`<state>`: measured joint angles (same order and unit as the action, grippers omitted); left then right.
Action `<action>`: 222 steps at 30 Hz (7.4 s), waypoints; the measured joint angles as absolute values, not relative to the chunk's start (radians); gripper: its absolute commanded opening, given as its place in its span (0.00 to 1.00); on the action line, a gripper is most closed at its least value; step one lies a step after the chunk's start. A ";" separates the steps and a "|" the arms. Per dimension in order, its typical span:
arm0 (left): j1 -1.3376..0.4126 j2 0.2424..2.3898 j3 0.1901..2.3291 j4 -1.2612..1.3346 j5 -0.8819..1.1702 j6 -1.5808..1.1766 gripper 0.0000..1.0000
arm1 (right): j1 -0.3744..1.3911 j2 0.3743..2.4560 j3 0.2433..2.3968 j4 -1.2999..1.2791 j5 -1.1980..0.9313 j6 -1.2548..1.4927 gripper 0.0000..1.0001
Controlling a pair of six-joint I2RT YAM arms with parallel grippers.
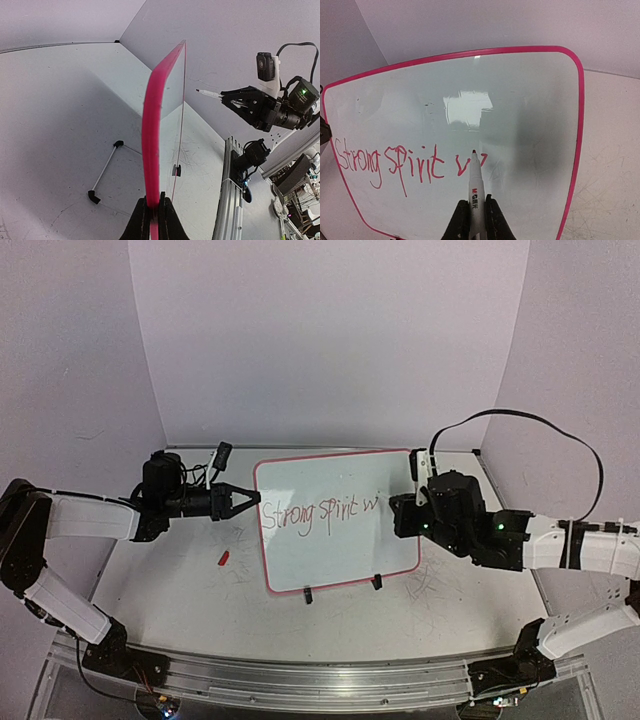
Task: Write a sentence on the whiteboard
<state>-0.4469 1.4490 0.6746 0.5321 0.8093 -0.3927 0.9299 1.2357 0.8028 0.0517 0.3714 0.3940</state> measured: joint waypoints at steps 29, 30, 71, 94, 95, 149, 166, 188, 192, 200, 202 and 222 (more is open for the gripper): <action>-0.447 1.449 0.675 0.531 0.809 -0.392 0.00 | 0.904 1.256 0.797 0.060 0.363 0.367 0.00; -0.447 1.449 0.675 0.531 0.808 -0.392 0.00 | 0.904 1.256 0.797 0.060 0.363 0.367 0.00; -0.458 1.454 0.687 0.521 0.800 -0.391 0.00 | 0.904 1.298 0.822 0.045 0.400 0.380 0.00; -0.459 1.454 0.687 0.520 0.798 -0.389 0.00 | 0.904 1.292 0.804 0.052 0.373 0.421 0.00; -0.459 1.454 0.687 0.520 0.798 -0.389 0.00 | 0.904 1.295 0.804 0.052 0.374 0.422 0.00; -0.459 1.454 0.687 0.512 0.791 -0.388 0.00 | 0.869 1.281 0.809 0.038 0.381 0.416 0.00; -0.459 1.454 0.687 0.506 0.790 -0.389 0.00 | 0.864 1.304 0.809 0.052 0.375 0.417 0.00; -0.459 1.454 0.688 0.506 0.790 -0.388 0.00 | 0.872 1.265 0.733 0.045 0.331 0.500 0.00; -0.459 1.454 0.688 0.506 0.790 -0.388 0.00 | 0.872 1.250 0.734 0.030 0.343 0.495 0.00; -0.459 1.454 0.688 0.505 0.790 -0.384 0.00 | 0.872 1.247 0.742 0.044 0.320 0.463 0.00; -0.459 1.454 0.688 0.505 0.791 -0.384 0.00 | 0.872 1.247 0.742 0.055 0.316 0.453 0.00; -0.459 1.454 0.688 0.505 0.790 -0.384 0.00 | 0.876 1.293 0.776 0.059 0.369 0.440 0.00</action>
<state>-0.4595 1.4540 0.6880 0.5045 0.7898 -0.3836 0.8757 1.2933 0.7757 0.0590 0.3686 0.4404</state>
